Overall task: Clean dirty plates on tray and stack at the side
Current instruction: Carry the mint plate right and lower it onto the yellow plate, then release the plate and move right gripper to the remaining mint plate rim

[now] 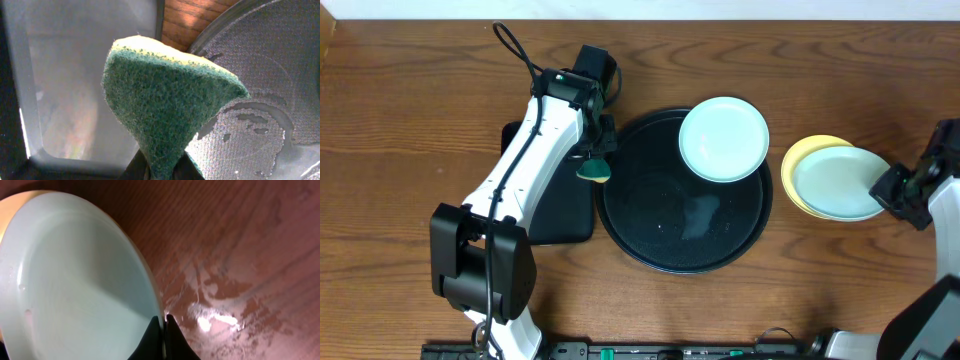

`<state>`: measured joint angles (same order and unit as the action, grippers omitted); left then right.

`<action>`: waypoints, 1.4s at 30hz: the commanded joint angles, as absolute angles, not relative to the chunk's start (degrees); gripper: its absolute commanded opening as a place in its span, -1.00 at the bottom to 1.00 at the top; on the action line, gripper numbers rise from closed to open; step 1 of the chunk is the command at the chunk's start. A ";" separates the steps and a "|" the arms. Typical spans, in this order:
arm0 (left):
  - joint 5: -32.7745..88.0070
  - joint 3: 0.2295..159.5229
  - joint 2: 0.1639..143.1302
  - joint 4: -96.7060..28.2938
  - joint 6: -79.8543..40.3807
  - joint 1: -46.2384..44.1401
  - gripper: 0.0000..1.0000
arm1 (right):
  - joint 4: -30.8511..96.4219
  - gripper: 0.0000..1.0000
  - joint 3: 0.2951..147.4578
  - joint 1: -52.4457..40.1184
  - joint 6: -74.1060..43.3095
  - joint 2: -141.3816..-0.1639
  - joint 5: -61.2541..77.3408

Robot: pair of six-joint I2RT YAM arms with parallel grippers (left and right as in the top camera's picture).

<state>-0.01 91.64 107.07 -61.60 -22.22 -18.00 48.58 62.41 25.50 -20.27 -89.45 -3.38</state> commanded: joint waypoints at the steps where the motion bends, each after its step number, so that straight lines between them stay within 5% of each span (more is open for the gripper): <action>1: -0.67 92.38 107.48 -61.80 -21.43 -17.65 -0.85 | 46.96 -0.95 62.98 26.24 -19.68 -91.81 -4.36; 12: -0.67 92.33 107.48 -61.36 -21.45 -17.65 -0.85 | 46.78 -0.47 63.83 25.87 -14.94 -93.97 6.68; 25: -0.67 92.31 107.48 -61.01 -21.45 -17.65 -0.85 | 54.46 -0.32 79.15 11.64 -4.56 -94.00 13.47; 42: -0.67 92.20 107.48 -60.55 -21.43 -17.65 -0.85 | 36.97 -0.28 80.88 -3.84 0.25 -104.99 6.92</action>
<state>0.01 91.64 107.07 -60.73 -22.22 -18.00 37.98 79.94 -2.94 -2.66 -101.12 7.66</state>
